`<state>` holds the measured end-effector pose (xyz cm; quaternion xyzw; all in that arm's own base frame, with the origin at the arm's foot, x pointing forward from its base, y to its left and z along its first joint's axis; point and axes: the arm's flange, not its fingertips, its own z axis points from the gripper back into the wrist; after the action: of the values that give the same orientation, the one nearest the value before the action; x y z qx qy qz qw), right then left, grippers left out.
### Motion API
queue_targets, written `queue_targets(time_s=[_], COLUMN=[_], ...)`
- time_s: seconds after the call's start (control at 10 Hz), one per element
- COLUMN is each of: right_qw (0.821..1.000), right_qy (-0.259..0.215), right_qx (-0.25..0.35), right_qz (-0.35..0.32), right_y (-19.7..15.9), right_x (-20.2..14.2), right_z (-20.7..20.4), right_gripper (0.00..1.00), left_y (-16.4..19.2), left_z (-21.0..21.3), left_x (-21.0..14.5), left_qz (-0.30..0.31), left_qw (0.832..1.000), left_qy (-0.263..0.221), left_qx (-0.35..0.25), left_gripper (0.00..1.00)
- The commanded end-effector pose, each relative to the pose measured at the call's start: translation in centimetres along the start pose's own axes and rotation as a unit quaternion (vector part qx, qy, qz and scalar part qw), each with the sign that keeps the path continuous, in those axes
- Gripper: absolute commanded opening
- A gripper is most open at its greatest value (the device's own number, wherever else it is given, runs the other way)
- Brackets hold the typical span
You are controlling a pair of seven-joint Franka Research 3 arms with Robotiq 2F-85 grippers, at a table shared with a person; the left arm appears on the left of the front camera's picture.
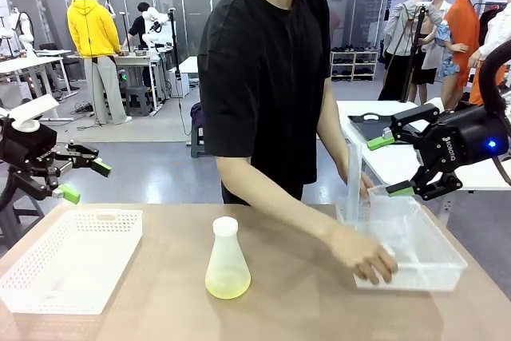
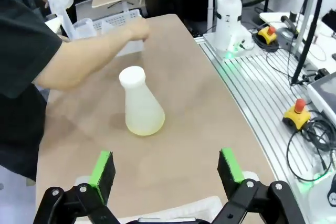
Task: Prepare the solutions needed for the experiment.
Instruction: When the human places the Big flask in the center of the table, pick up the Big flask and place it in the left Organizing basket.
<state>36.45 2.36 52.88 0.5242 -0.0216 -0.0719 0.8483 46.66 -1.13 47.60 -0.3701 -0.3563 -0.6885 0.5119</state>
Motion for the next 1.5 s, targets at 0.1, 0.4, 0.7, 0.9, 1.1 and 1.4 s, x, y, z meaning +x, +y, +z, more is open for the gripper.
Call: queue_targets(time_s=[0.1, 0.4, 0.7, 0.9, 1.1, 1.4], right_qw=[1.000, 1.000, 1.000, 1.000, 1.000, 1.000], right_qy=[-0.002, -0.002, -0.002, -0.002, -0.002, -0.002], right_qx=[0.007, 0.007, 0.007, 0.007, 0.007, 0.007], right_qz=[0.002, 0.002, 0.002, 0.002, 0.002, 0.002], right_y=[0.2, 0.2, 0.2, 0.2, 0.2, 0.2], right_x=[0.0, 0.0, 0.0, 0.0, 0.0, 0.0], right_z=[0.1, 0.1, 0.1, 0.1, 0.1, 0.1], right_gripper=[0.96, 0.96, 0.96, 0.96, 0.96, 0.96], left_y=[-0.7, 3.2, 8.0, 9.1, 10.2, 11.7], left_z=[0.0, 0.5, -2.1, -6.6, -10.9, -15.8], left_x=[0.9, -0.6, -0.2, -1.0, -1.8, -3.1], left_qz=[0.036, -0.019, -0.102, -0.099, -0.122, -0.138], left_qw=[0.999, 0.999, 0.988, 0.982, 0.975, 0.967], left_qy=[0.016, 0.003, -0.026, -0.027, -0.021, -0.007], left_qx=[0.017, -0.027, -0.115, -0.161, -0.186, -0.213], left_gripper=[1.00, 1.00, 1.00, 1.00, 1.00, 1.00])
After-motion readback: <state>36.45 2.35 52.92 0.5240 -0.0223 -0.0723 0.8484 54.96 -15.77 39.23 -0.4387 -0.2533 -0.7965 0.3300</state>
